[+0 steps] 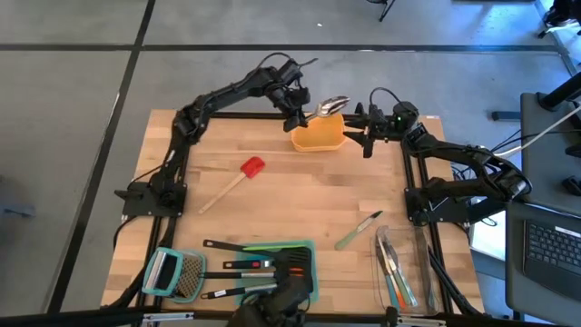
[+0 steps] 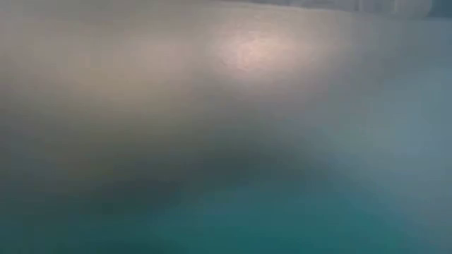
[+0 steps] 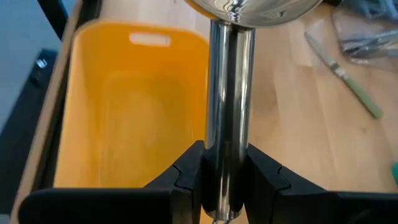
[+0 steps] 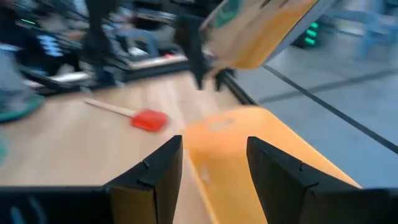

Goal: Pick & Place Kitchen Items
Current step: Put the ice scoop into the yellow bin

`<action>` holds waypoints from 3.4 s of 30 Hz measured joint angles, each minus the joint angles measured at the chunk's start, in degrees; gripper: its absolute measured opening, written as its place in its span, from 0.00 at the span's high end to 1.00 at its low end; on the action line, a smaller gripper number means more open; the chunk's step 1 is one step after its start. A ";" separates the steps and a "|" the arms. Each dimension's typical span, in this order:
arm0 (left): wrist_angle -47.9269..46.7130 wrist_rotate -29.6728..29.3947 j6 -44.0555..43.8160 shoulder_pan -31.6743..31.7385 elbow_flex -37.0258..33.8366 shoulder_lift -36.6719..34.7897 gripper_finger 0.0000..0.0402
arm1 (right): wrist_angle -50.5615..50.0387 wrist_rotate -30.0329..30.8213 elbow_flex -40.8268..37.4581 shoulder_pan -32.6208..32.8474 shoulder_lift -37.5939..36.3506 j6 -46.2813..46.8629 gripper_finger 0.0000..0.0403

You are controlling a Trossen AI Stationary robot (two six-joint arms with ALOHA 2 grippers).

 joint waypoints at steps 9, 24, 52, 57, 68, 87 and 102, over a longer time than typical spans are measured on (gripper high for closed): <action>-7.04 -2.66 1.07 -0.04 11.02 9.45 0.83 | -7.72 13.24 0.00 -0.05 0.02 -4.37 0.55; -8.32 -3.80 1.17 -0.13 12.32 11.00 0.83 | -10.43 15.88 0.00 0.51 0.02 -3.37 0.55; -12.06 -16.58 0.62 -3.34 12.26 14.76 0.83 | -12.40 15.68 0.00 1.70 0.03 -1.92 0.55; -12.93 -16.57 -0.71 -3.62 12.26 14.76 0.83 | -12.49 15.68 0.00 1.70 0.02 -1.90 0.55; -15.49 -16.68 -2.35 -5.20 12.26 14.76 0.83 | -12.26 15.68 0.04 1.70 0.02 -1.60 0.55; -16.64 -19.68 -4.92 -5.35 12.26 14.76 0.83 | -12.99 15.22 0.07 1.70 0.04 -1.26 0.55; -16.08 -22.89 -2.00 -5.46 15.06 14.72 0.83 | -12.97 15.20 0.07 1.70 0.03 -1.28 0.55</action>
